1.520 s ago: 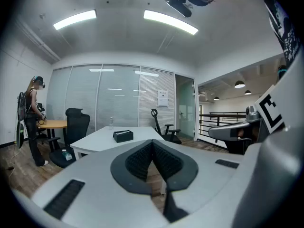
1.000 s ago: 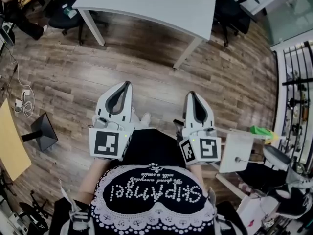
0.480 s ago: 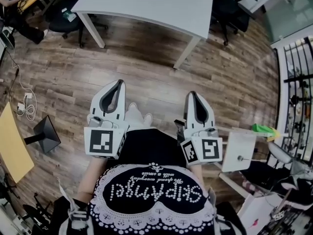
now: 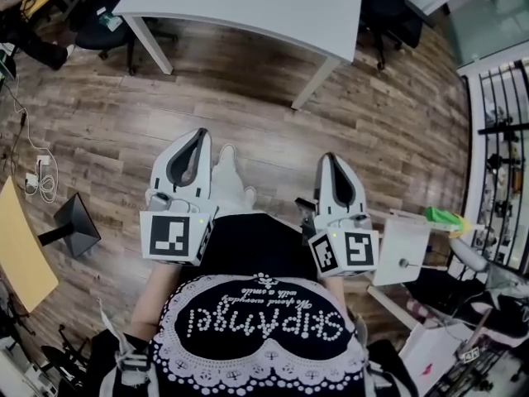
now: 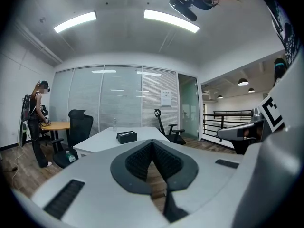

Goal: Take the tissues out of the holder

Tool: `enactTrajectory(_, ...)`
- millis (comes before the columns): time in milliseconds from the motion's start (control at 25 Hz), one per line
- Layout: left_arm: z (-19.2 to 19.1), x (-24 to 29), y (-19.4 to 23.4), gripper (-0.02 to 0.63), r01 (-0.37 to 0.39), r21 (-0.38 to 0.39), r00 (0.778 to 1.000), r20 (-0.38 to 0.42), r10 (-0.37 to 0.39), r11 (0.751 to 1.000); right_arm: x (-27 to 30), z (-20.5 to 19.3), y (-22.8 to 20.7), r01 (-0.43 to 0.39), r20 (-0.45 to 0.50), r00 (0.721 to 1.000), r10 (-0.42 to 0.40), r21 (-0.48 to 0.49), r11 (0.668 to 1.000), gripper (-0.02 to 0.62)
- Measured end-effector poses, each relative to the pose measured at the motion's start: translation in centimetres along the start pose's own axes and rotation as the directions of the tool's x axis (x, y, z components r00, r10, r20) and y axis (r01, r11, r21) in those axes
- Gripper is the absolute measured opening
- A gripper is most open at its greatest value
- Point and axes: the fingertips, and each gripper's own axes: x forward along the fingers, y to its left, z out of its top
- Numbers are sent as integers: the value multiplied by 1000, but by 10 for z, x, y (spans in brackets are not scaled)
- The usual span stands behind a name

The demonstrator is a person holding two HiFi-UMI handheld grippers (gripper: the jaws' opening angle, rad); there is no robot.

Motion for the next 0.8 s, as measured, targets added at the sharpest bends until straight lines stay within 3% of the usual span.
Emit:
enactTrajectory(240,6,35,35,23,-10,-25,1000,8,10,1000,46,10,7,1,-15,1000,-1,-22,1000,35)
enactTrajectory(800,39,149,119,23,81,-34,996,26,-80,996,178,47,13,59,-12,998,-59,-16,998,34)
